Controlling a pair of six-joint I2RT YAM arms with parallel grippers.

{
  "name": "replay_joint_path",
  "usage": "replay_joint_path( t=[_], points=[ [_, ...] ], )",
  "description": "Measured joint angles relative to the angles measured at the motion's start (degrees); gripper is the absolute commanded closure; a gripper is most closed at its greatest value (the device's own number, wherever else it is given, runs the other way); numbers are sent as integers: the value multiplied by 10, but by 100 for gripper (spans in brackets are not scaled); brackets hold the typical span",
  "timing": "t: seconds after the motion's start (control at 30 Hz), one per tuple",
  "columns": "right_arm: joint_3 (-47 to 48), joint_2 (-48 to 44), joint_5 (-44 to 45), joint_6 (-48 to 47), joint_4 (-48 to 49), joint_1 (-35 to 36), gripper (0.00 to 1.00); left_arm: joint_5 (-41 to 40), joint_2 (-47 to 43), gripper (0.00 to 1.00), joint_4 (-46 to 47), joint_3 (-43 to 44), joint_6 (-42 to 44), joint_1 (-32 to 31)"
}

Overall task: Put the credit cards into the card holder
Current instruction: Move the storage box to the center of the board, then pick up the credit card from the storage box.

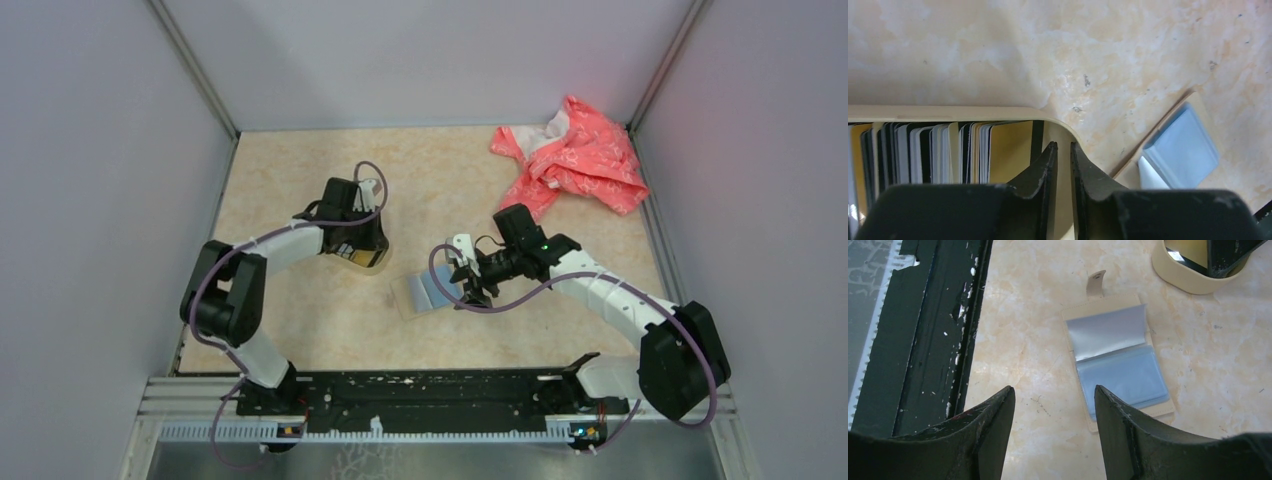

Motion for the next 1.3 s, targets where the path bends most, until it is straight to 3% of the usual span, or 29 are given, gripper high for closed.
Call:
replay_joint_path(
  t=[0.13,0.3,0.43,0.77,1.03,1.3],
  points=[
    [0,0,0,0,-2,0,40,-10,-56,63,-5,-7,-4,-3],
    [0,0,-1,-1,-6,-1,40,-65,-181,29,1,-42,24,-3],
    [0,0,-1,-1,-9,-1,40,-108,-206,14,8,-74,77,-3],
    [0,6,-5,-1,-10,-1,40,-170,-137,11,-29,-76,161,-8],
    [0,7,-9,-1,-12,-1,40,-272,-87,9,-25,-71,196,-68],
    [0,7,-13,-1,-12,-1,40,-338,-59,18,-22,-50,196,-80]
  ],
)
